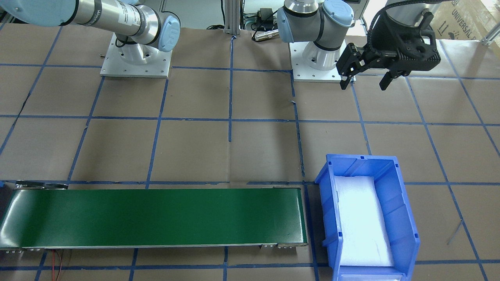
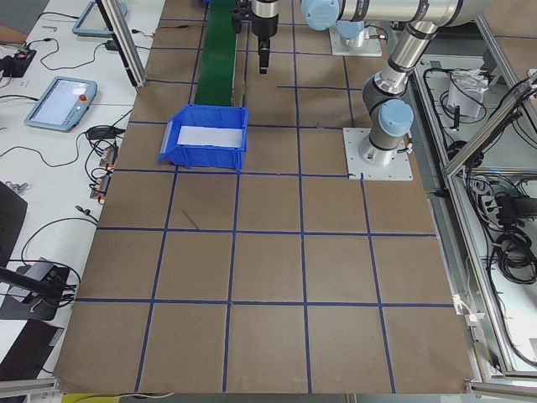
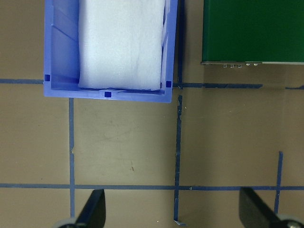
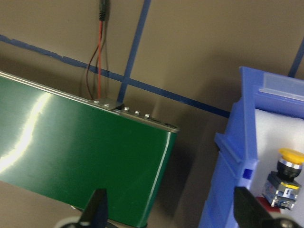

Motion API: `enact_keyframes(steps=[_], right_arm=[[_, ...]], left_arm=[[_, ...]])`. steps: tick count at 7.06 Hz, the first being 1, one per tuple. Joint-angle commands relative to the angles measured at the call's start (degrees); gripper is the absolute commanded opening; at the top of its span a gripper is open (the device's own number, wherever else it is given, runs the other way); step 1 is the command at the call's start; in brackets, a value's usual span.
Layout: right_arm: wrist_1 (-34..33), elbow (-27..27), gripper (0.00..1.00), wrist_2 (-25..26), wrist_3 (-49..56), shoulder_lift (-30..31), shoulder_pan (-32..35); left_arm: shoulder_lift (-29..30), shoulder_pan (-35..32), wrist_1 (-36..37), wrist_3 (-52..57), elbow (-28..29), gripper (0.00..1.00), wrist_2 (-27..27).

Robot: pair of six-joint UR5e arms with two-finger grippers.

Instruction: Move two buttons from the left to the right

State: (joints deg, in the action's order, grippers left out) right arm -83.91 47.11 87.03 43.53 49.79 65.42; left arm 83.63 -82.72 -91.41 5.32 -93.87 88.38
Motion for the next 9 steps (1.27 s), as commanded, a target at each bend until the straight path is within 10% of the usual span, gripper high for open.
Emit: enact_keyframes(steps=[1,9], right_arm=[[1.4,4.9,0.93,0.1,-10.3,6.2,7.8],[-3.5,36.7,1.00,-1.0,-29.4,36.0,17.9]], left_arm=[[1.4,0.1,0.4,-0.3,-0.4,1.00,-0.5],[9.5,-2.3,0.4,-1.4,8.9,1.00,-1.4]])
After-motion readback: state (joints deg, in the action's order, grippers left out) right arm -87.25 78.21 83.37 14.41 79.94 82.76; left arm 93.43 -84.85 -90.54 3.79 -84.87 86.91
